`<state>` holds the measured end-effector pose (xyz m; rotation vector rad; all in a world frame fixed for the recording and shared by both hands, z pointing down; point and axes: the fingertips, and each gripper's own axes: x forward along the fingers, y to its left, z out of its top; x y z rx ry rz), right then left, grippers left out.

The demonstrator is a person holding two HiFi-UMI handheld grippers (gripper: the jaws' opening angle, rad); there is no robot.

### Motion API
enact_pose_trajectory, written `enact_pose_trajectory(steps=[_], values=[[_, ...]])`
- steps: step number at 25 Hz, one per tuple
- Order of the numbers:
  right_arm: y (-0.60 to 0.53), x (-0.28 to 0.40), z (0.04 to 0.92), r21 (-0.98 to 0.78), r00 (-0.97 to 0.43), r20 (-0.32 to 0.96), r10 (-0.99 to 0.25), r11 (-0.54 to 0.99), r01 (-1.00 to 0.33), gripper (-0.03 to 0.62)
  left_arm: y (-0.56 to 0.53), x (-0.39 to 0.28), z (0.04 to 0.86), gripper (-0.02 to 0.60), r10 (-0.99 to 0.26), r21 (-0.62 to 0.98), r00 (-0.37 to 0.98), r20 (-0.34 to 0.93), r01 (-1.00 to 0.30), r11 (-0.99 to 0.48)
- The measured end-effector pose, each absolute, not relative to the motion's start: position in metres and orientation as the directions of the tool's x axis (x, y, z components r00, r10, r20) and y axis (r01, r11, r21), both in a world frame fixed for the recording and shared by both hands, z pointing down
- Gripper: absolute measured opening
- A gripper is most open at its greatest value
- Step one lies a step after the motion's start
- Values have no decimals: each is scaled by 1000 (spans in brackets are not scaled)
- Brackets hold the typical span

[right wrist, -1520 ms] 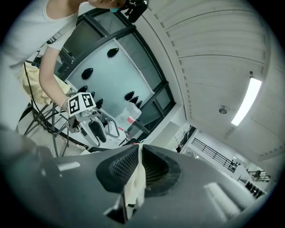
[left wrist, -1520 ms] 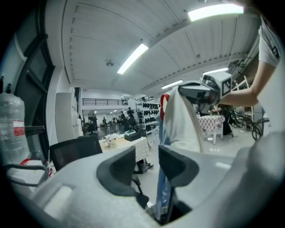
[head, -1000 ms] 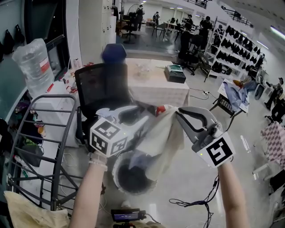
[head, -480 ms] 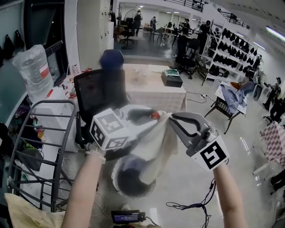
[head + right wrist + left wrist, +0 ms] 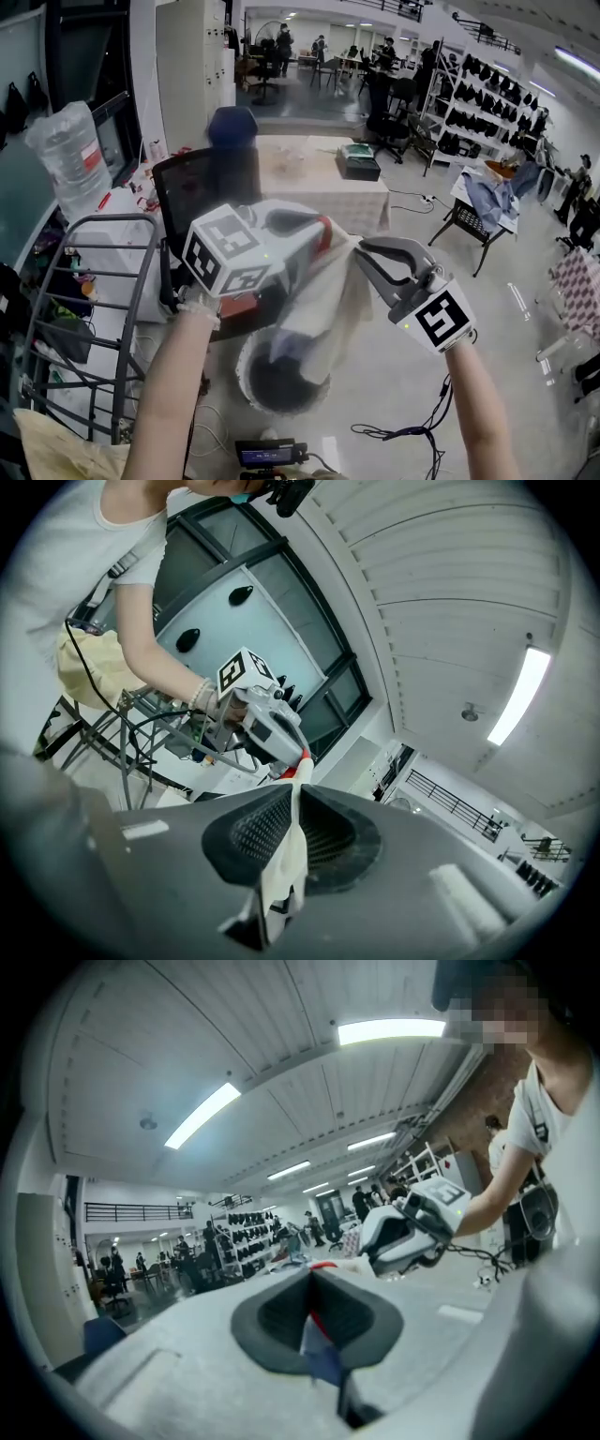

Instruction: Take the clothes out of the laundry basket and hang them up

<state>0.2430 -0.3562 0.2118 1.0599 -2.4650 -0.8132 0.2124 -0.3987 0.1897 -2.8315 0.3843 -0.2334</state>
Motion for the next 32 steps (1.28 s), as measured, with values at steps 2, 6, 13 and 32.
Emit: enact_pose_trajectory(steps=[2, 6, 13, 32], values=[[-357, 244, 216, 605, -664, 79, -744, 565, -561, 28, -395, 216, 184, -3, -291, -298, 949, 123, -244, -923], [-361, 243, 226, 593, -648, 100, -755, 568, -570, 34, -395, 216, 161, -3, -335, -275, 940, 71, -304, -912], [-360, 254, 271, 551, -614, 175, -770, 593, -587, 60, -403, 202, 109, -3, -394, -143, 916, -74, -401, -905], [-337, 268, 290, 408, -642, 159, -750, 642, -649, 187, -411, 185, 68, -2, -533, -235, 841, -92, -538, -809]])
